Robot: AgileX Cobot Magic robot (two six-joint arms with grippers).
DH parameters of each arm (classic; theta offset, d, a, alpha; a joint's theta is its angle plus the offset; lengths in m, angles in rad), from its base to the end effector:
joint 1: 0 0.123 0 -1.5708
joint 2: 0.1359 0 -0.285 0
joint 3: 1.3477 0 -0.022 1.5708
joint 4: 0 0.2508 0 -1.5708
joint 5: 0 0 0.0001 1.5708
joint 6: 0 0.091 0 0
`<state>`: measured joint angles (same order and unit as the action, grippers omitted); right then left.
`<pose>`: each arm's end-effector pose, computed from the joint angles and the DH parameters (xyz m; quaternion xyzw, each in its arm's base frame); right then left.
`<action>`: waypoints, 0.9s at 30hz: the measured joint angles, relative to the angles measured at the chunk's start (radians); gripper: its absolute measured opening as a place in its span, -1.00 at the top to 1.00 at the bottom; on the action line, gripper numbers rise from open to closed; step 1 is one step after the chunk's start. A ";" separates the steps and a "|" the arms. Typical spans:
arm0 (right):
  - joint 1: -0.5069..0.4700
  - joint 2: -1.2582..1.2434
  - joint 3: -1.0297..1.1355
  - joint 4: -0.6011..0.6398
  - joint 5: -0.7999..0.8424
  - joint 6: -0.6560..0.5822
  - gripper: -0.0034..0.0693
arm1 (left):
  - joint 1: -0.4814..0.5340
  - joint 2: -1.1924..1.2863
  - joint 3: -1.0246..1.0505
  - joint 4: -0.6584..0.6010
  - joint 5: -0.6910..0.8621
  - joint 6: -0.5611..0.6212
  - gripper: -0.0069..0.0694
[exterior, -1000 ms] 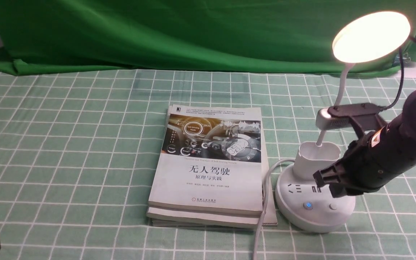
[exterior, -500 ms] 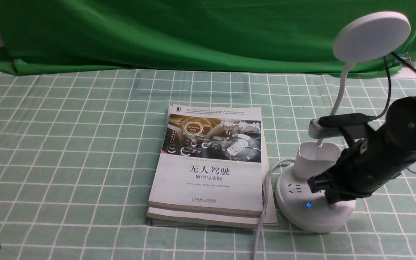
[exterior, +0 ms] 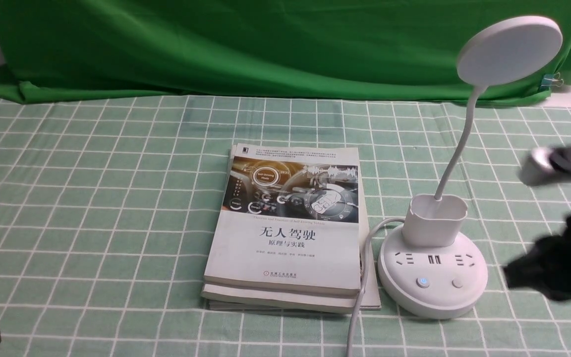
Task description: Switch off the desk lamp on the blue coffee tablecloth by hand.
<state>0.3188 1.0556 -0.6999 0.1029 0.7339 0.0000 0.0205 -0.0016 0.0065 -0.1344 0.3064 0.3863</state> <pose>0.1795 0.0659 0.2660 -0.1255 0.9507 0.0877 0.2695 0.0545 -0.0026 0.1836 0.1051 0.7738 0.0711 0.6206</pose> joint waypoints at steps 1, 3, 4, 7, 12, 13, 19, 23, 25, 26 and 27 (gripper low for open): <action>0.000 -0.044 0.029 0.000 0.002 0.010 0.78 | 0.000 0.000 0.000 0.000 0.000 0.000 0.82; 0.000 -0.110 0.067 0.000 0.013 0.028 0.77 | 0.000 0.000 0.000 0.000 0.000 0.000 0.82; 0.000 -0.149 0.087 0.000 0.017 0.035 0.77 | 0.000 0.000 0.000 0.000 0.000 0.000 0.82; 0.000 -0.247 0.111 0.000 0.021 0.040 0.75 | 0.000 0.000 0.000 0.000 0.000 0.000 0.82; 0.000 -0.363 0.116 -0.014 0.017 0.046 0.72 | 0.000 0.000 0.000 0.000 0.000 0.000 0.82; 0.000 -0.371 0.116 -0.016 0.017 0.046 0.73 | 0.000 0.000 0.000 0.000 0.000 0.000 0.82; -0.053 -0.543 0.251 -0.081 -0.170 0.037 0.82 | 0.000 0.000 0.000 0.000 0.000 0.000 0.82; -0.146 -0.690 0.417 -0.093 -0.333 0.026 0.82 | 0.000 0.000 0.000 0.000 0.000 0.000 0.82; -0.195 -0.799 0.536 -0.094 -0.445 0.000 0.82 | 0.000 0.000 0.000 0.000 0.000 0.000 0.82; -0.206 -0.830 0.587 -0.095 -0.488 -0.014 0.82 | 0.000 0.000 0.000 0.000 0.000 0.000 0.82; -0.220 -0.874 0.635 -0.095 -0.524 -0.025 0.82 | 0.000 0.000 0.000 0.000 0.000 0.000 0.82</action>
<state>0.0992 0.1816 -0.0646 0.0078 0.2096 -0.0246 0.0205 -0.0016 0.0065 -0.1344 0.3064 0.3863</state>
